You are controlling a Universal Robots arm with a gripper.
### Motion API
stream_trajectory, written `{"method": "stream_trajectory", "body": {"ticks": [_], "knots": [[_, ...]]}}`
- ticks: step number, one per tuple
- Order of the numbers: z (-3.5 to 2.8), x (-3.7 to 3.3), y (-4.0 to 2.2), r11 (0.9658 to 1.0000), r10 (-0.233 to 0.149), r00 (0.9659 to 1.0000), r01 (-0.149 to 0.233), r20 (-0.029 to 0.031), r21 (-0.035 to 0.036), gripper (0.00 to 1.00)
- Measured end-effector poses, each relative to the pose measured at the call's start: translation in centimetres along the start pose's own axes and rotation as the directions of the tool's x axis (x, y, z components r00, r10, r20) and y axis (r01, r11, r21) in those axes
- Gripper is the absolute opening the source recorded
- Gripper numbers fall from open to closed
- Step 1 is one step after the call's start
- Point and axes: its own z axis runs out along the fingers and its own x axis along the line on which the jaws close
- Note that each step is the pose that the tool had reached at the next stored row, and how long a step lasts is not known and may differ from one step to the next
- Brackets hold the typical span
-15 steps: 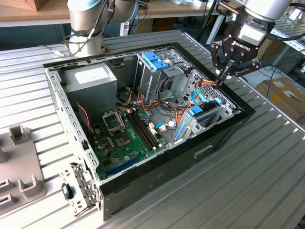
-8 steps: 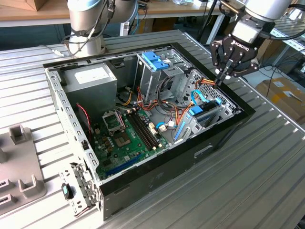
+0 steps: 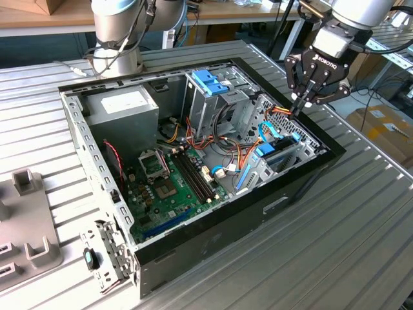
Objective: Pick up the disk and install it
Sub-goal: 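Insert the second disk wire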
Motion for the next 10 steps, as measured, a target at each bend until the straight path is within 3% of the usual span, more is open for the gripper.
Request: {"method": "stream_trajectory", "body": {"ticks": [10], "knots": [[0.00,0.00,0.00,1.0000,0.009,1.0000,-0.009,0.0002,0.0000,0.16]]}}
